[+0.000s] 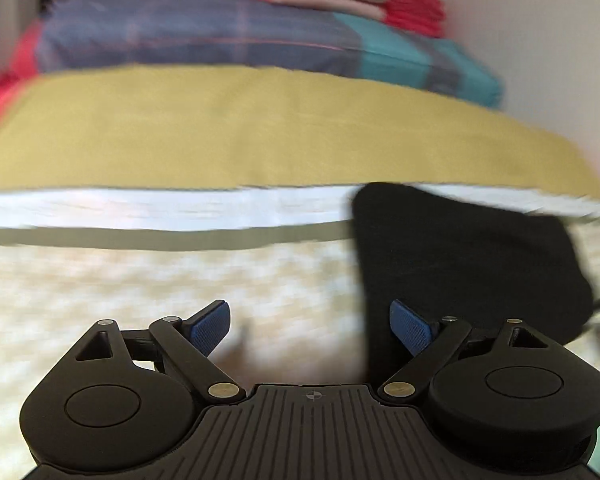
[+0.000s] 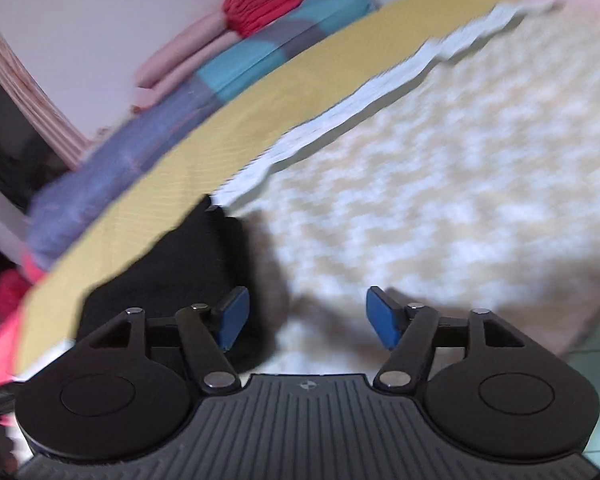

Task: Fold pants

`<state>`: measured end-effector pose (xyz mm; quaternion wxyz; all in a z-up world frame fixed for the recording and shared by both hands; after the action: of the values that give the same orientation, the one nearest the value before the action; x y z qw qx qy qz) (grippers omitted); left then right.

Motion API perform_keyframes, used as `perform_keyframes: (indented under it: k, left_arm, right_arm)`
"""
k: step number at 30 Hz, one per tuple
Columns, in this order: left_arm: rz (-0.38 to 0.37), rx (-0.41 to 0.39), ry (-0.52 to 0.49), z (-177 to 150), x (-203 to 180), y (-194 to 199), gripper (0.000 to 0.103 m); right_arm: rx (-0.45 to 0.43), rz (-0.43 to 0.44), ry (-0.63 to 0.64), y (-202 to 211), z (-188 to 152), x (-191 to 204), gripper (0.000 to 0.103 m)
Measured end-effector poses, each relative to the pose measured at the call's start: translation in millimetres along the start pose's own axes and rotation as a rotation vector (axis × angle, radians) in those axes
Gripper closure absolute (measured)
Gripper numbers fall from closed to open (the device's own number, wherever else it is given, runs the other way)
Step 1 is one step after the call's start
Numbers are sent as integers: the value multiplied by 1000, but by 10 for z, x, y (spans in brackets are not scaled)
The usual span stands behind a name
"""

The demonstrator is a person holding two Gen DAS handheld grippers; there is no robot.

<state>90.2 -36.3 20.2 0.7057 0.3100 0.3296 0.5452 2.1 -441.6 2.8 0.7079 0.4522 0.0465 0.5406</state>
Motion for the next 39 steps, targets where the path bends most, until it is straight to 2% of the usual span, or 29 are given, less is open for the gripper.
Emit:
perform_keyframes:
  k: [2, 7, 11, 19, 29, 39]
  left_arm:
    - [88, 1, -38, -86, 16, 112, 0]
    - [145, -3, -115, -267, -70, 246, 0]
    - [197, 11, -180, -400, -190, 255, 0]
    - [213, 40, -247, -545, -326, 210, 0]
    - [214, 72, -253, -570, -343, 150, 0]
    - [214, 70, -265, -566, -365, 165, 0]
  right_arm:
    - [-1, 2, 39, 95, -78, -29, 25]
    - [34, 44, 202, 198, -334, 266, 14]
    - [54, 57, 277, 243, -474, 485, 11]
    - [97, 20, 388, 212, -670, 628, 8]
    - [123, 17, 455, 137, -774, 760, 7]
    - [121, 9, 516, 149, -834, 888, 6]
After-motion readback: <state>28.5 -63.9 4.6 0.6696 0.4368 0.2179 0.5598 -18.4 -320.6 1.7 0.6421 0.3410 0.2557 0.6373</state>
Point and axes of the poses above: each gripper's, at about its wrist camera, not at the fingertips, and y roughly against the way its jaws point, x to its left, z to its top, the point moved 3 cm from there along -y, roughly the way its jaws point
